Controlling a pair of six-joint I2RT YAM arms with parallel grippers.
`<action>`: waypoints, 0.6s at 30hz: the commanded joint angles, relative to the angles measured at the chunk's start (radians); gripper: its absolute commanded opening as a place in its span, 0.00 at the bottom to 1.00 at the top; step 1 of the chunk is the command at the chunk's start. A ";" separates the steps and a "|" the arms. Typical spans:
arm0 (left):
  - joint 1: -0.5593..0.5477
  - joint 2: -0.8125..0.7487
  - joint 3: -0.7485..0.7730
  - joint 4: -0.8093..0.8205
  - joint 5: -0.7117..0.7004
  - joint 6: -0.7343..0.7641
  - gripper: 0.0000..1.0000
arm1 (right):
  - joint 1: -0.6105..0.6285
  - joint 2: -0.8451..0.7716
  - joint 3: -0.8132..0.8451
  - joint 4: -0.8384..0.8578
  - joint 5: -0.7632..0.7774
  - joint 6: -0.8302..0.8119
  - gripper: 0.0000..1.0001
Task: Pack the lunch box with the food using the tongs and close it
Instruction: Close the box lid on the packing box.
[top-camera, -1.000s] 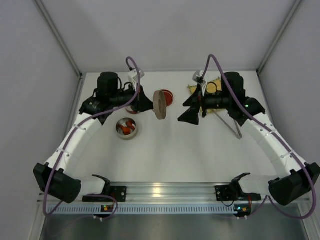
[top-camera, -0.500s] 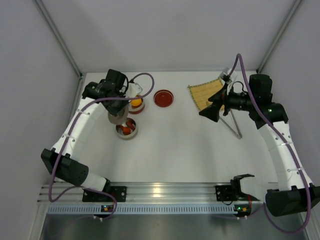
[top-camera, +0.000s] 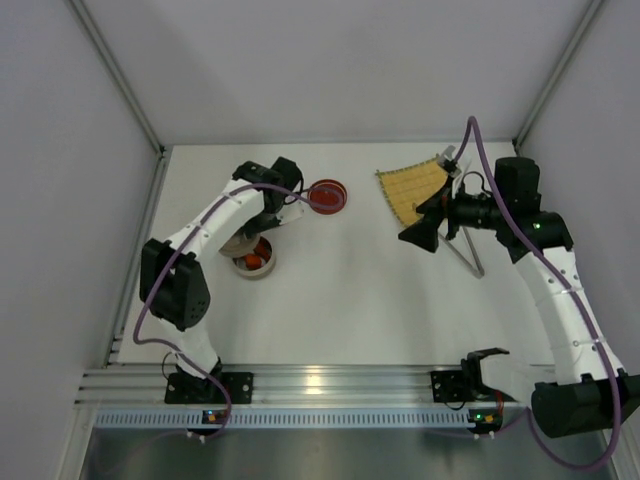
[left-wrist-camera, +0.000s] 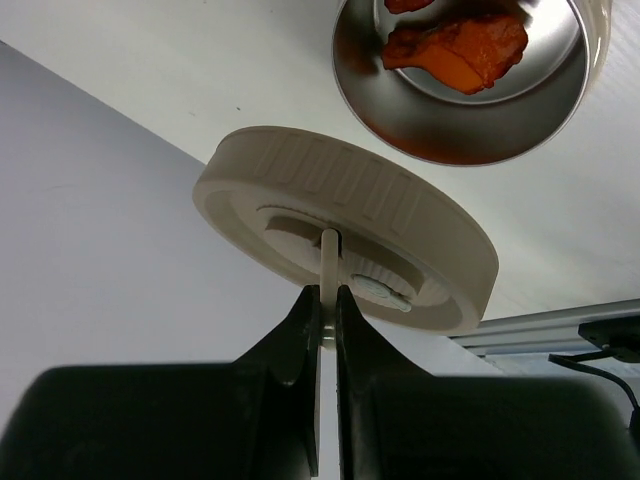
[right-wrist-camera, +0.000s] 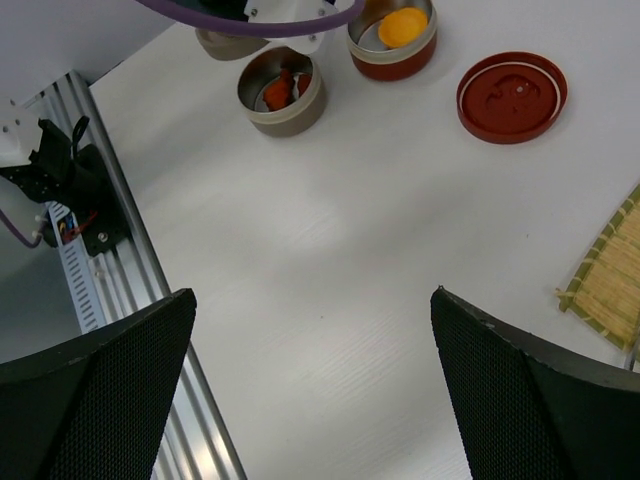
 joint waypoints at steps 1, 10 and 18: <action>-0.017 0.044 0.019 -0.032 -0.072 -0.011 0.00 | -0.021 -0.037 -0.013 -0.024 -0.015 -0.035 0.99; -0.082 0.139 -0.011 0.023 -0.056 -0.067 0.03 | -0.052 -0.061 0.011 -0.056 0.111 -0.033 0.99; -0.088 0.199 -0.019 0.041 -0.029 -0.093 0.06 | -0.130 -0.164 -0.012 -0.013 0.208 0.046 1.00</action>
